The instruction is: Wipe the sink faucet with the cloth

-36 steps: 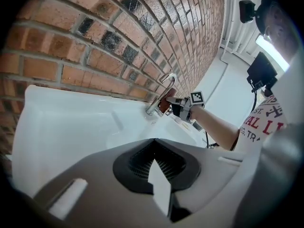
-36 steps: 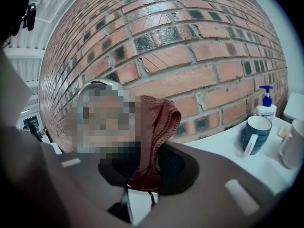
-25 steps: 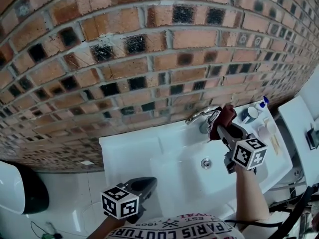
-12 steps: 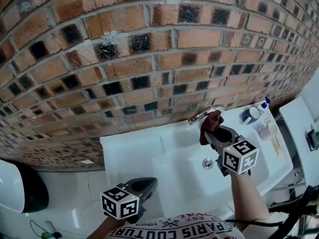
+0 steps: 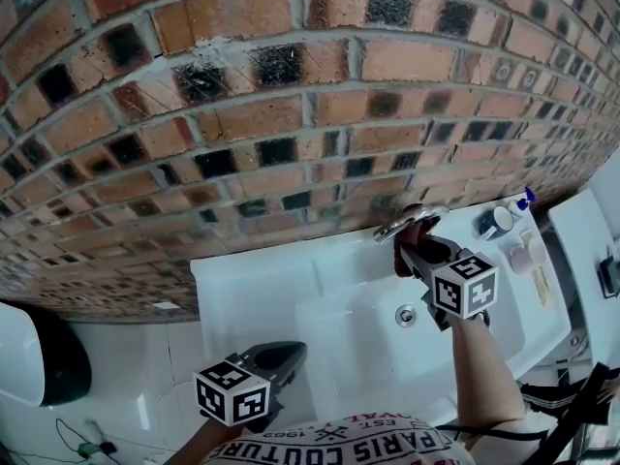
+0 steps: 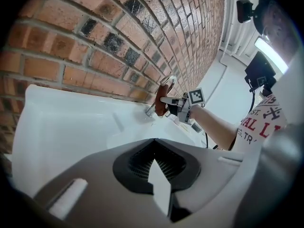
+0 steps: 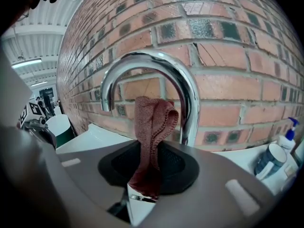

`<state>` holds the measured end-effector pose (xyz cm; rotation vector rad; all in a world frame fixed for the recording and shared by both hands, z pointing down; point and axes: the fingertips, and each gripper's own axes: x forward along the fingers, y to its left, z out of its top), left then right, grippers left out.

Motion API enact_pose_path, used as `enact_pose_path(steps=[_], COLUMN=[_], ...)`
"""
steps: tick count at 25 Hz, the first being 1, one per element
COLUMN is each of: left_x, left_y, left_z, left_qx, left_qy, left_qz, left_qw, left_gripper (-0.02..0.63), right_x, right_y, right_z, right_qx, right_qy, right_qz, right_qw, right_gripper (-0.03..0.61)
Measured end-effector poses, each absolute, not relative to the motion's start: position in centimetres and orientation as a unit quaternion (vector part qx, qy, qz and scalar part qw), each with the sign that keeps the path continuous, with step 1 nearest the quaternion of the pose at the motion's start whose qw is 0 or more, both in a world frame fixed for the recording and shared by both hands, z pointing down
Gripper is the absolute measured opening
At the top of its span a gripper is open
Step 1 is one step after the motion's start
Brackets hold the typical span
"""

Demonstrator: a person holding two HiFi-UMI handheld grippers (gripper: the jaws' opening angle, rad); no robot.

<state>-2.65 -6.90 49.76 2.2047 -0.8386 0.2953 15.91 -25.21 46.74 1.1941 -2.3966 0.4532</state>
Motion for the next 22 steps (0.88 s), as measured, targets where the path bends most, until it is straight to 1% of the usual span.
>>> enact_pose_path(steps=[7,13,22], left_x=[-2.7,-3.0,-3.1], left_y=[-6.8,-7.0,-6.7], left_z=[50.4,50.1,49.3], left_qx=[0.858,0.858,0.861], left_qy=[-0.326,-0.329,-0.332], left_qz=[0.116,0.112,0.106], left_qw=[0.38,0.378,0.37], left_gripper=[0.006,0.006,0.006], right_x=[17.4,17.6,18.7], right_y=[-26.2,-26.2,-25.8], right_z=[48.8,49.0,46.3], right_qx=[0.44,0.439,0.457], right_qy=[-0.842,-0.84,-0.838], right_qz=[0.203,0.234,0.218], right_qw=[0.235,0.217,0.203], right_gripper=[0.094,0.092,0.092])
